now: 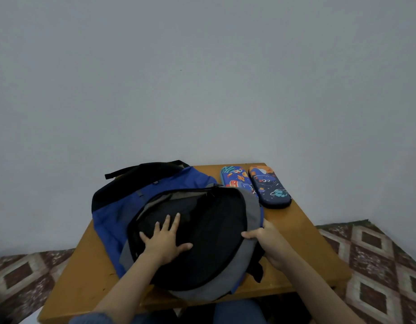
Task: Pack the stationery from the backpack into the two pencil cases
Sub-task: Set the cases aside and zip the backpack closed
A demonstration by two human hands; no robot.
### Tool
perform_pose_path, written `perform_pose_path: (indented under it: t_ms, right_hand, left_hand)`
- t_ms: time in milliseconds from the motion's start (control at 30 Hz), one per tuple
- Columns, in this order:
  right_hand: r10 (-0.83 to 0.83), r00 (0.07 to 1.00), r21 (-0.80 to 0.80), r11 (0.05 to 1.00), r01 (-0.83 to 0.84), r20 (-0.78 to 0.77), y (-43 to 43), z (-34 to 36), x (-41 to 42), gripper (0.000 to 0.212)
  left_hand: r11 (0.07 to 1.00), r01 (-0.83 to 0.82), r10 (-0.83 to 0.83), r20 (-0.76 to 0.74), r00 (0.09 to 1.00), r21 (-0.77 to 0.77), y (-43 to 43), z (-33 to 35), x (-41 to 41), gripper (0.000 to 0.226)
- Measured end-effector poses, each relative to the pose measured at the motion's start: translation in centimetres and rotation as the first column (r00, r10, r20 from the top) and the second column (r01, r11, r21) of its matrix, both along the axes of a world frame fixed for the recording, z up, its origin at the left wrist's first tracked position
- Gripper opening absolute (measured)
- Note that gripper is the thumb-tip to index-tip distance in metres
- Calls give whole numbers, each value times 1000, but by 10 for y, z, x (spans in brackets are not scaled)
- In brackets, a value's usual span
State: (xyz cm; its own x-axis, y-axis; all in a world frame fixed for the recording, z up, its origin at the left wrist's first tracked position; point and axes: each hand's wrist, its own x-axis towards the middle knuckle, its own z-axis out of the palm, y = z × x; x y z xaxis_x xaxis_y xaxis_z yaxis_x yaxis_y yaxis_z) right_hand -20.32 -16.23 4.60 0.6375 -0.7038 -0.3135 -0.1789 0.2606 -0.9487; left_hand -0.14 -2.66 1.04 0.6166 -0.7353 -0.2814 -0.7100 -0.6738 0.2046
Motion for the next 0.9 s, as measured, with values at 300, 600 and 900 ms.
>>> perform_pose_path:
  t_ms: [300, 600, 900]
  right_hand:
    - [-319, 921, -153, 945, 290, -222, -23, -45, -23, 36]
    - [-568, 780, -806, 574, 145, -264, -107, -28, 1, 27]
    - [-403, 644, -664, 714, -223, -650, -167, -47, 32, 77]
  left_hand:
    - [997, -6, -10, 210, 978, 73, -4, 12, 3, 33]
    - [992, 129, -129, 180, 975, 10, -39, -13, -32, 60]
    - [984, 86, -146, 443, 884, 153, -60, -23, -14, 48]
